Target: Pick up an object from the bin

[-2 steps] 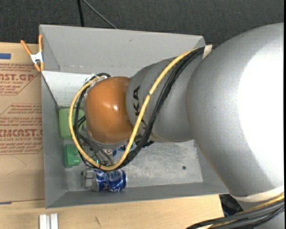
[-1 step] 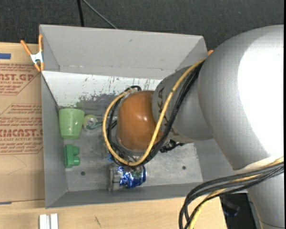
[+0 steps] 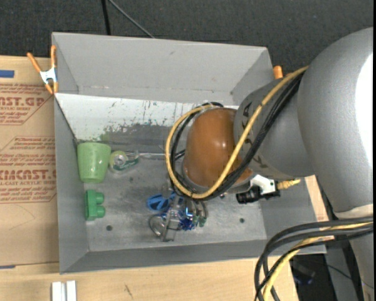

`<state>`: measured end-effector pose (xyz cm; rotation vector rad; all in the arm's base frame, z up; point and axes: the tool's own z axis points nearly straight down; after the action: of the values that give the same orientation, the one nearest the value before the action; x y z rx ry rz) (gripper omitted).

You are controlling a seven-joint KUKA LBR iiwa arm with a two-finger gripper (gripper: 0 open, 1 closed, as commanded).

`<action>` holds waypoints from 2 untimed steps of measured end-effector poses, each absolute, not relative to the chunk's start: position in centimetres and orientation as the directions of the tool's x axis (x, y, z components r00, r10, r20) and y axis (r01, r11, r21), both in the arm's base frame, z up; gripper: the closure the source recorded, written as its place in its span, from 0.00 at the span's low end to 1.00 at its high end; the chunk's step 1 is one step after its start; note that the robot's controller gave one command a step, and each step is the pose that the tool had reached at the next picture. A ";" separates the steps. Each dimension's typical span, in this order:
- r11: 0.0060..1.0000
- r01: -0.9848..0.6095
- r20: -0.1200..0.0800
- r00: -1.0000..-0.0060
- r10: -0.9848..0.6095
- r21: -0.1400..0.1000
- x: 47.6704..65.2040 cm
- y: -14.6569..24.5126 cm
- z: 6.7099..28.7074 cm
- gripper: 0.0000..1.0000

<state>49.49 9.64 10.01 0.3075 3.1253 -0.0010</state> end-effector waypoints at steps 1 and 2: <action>0.994 -0.107 0.002 -0.994 -0.107 0.000 47.9 8.0 9.9 0.00; 0.953 -0.303 -0.018 -0.953 -0.303 -0.001 48.4 7.5 7.2 0.00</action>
Offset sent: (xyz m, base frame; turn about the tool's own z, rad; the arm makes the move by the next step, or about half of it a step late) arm -0.0152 -0.0158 -0.0001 -0.3028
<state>48.40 7.50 7.22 -0.4786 3.0864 0.0025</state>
